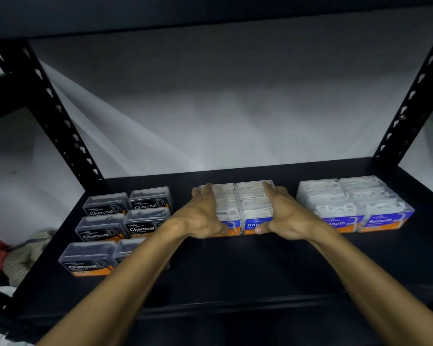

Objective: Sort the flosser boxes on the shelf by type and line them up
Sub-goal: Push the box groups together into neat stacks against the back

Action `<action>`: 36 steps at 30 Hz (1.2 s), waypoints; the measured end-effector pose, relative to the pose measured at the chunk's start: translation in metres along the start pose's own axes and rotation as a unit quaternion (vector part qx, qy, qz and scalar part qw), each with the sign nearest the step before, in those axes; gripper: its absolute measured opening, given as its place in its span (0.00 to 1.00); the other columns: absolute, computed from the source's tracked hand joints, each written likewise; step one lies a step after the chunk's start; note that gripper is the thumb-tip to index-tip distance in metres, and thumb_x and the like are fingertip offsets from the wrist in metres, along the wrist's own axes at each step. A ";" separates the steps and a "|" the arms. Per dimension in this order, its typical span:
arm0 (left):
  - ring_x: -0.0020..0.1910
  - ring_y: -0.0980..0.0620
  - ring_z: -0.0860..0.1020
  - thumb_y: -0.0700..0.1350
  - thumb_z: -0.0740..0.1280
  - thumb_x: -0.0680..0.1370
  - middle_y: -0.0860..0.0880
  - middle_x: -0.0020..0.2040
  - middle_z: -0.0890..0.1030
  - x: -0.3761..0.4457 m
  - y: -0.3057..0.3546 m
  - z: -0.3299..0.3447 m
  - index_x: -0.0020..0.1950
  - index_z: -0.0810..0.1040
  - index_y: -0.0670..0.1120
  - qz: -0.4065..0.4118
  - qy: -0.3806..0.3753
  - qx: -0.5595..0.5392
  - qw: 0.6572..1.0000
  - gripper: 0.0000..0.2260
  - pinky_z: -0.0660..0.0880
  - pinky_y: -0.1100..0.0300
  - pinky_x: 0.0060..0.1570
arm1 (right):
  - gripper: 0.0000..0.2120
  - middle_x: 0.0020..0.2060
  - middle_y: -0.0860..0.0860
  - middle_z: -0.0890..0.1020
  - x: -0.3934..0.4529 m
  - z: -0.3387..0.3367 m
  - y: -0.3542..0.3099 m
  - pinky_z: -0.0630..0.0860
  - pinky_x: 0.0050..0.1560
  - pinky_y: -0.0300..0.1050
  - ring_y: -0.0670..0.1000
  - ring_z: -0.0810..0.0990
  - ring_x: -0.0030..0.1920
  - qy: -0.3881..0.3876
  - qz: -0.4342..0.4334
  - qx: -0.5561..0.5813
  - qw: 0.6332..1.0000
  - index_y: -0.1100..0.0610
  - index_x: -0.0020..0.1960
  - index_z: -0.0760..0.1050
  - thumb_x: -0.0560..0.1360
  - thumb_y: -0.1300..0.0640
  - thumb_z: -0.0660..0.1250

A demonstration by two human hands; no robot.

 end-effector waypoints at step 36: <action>0.78 0.51 0.45 0.51 0.78 0.69 0.49 0.79 0.38 -0.016 0.002 0.003 0.79 0.38 0.50 0.044 0.031 -0.052 0.997 0.55 0.49 0.60 0.72 | 0.55 0.75 0.47 0.32 0.000 0.004 0.005 0.53 0.72 0.45 0.49 0.42 0.77 0.006 -0.012 -0.026 1.000 0.44 0.77 0.39 0.66 0.51 0.77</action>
Point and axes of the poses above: each hand's wrist, its own x-axis towards the middle knuckle, its own z-axis out of the palm, y = z × x, the point moved 8 cm from there along x, towards the middle knuckle
